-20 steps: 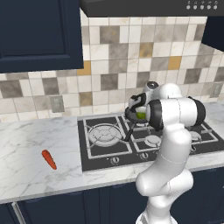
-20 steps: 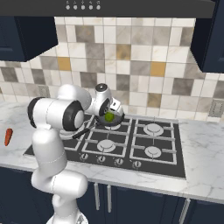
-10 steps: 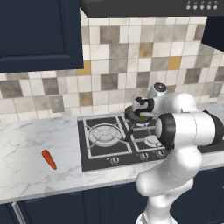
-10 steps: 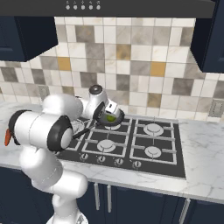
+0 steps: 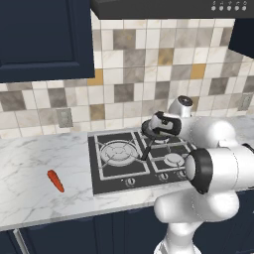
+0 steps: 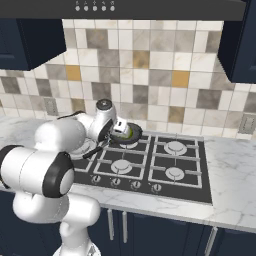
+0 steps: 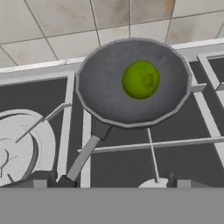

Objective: Put the lime and carrot in the pan. Then turn on the rear center burner and set the heat to medium.

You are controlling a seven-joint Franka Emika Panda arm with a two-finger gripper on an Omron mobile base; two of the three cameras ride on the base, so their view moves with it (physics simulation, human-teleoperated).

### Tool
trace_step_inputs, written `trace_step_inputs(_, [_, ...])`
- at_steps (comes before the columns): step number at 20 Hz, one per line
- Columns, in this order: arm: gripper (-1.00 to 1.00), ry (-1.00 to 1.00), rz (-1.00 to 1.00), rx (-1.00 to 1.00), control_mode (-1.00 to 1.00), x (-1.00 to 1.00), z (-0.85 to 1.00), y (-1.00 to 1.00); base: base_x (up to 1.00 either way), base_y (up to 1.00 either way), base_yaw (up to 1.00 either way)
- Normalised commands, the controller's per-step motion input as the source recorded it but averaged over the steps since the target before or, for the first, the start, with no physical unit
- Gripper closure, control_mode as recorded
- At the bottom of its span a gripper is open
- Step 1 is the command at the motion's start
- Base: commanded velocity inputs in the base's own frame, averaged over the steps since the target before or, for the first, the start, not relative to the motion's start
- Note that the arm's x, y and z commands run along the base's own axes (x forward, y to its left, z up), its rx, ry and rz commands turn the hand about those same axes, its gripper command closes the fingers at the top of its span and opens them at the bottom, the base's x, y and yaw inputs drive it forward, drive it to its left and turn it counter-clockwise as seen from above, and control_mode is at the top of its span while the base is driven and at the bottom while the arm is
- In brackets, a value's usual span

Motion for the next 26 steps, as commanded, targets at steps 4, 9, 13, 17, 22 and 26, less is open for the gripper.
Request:
trace_step_inputs(4, [-1.00, 0.32, 0.06, 0.00, -1.00, -0.03, 0.22, 0.20, 0.00, 0.00, 0.00])
trace_step_inputs(9, [-1.00, 0.17, 0.00, 0.00, -1.00, -0.04, -0.05, 0.12, 0.00, 0.00, 0.00])
trace_step_inputs(13, [-1.00, -0.02, 0.00, 0.00, -1.00, -0.25, -0.39, 0.08, 0.00, 0.00, 0.00])
trace_step_inputs(17, [-1.00, -0.05, 0.00, 0.00, -1.00, -0.33, -0.17, 0.32, 0.00, 0.00, 0.00])
trace_step_inputs(22, [-1.00, 0.00, 0.00, 0.00, -1.00, -0.32, -0.02, 0.47, 0.00, 0.00, 0.00])
trace_step_inputs(26, [-1.00, 0.00, 0.00, 0.00, -1.00, -0.29, 0.00, 0.42, 0.00, 0.00, 0.00])
